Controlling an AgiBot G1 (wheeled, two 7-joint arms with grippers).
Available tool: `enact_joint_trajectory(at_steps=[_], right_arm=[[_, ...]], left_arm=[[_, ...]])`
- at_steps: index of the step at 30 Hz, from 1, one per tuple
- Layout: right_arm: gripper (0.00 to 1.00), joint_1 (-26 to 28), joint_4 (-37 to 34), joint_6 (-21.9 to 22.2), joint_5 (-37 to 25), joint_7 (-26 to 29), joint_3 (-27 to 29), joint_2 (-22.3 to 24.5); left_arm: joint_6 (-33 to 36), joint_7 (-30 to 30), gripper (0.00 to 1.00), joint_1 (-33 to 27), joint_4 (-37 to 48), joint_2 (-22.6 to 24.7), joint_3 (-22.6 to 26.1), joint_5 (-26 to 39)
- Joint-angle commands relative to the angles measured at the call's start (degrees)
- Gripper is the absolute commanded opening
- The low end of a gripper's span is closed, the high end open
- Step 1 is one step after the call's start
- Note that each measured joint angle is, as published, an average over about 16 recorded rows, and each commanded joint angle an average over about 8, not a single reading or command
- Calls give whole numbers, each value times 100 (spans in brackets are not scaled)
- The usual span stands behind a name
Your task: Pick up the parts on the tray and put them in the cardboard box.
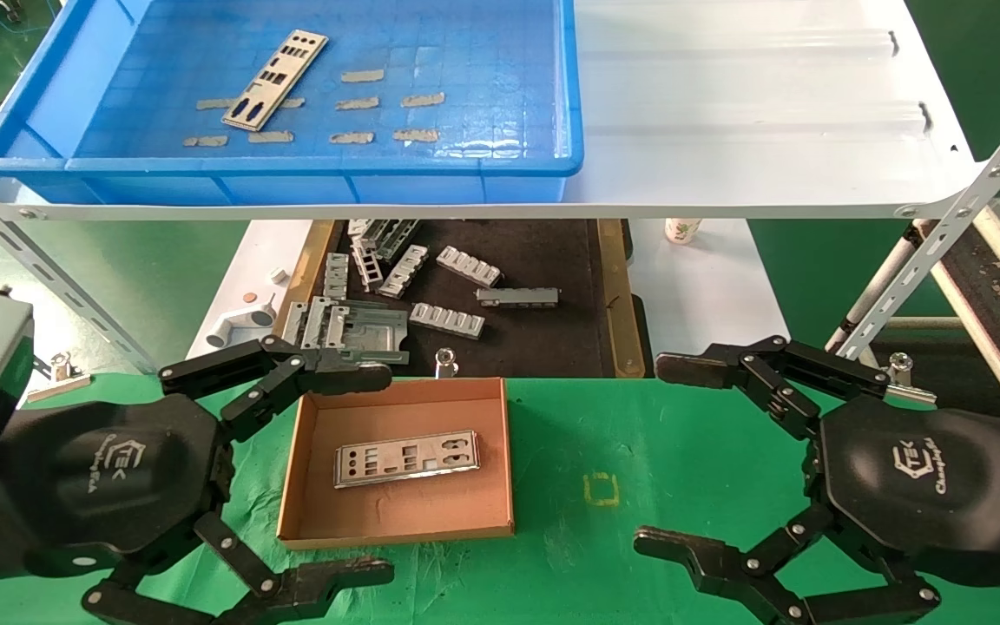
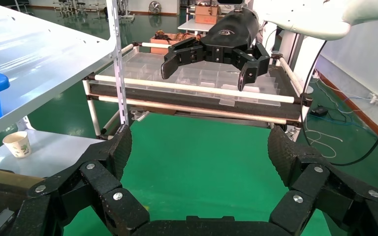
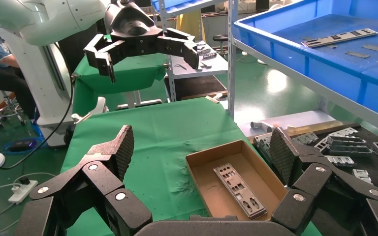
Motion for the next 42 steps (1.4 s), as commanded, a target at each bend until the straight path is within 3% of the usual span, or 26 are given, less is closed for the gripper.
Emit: enact_joint_trajectory(at_steps=[1, 42], right_arm=[[100, 0, 0, 0, 0, 0, 0, 0], [100, 0, 0, 0, 0, 0, 0, 0]], left_arm=[[0, 1, 100, -2, 5, 2, 2, 1], [0, 10, 100, -12, 26, 10, 12, 9]])
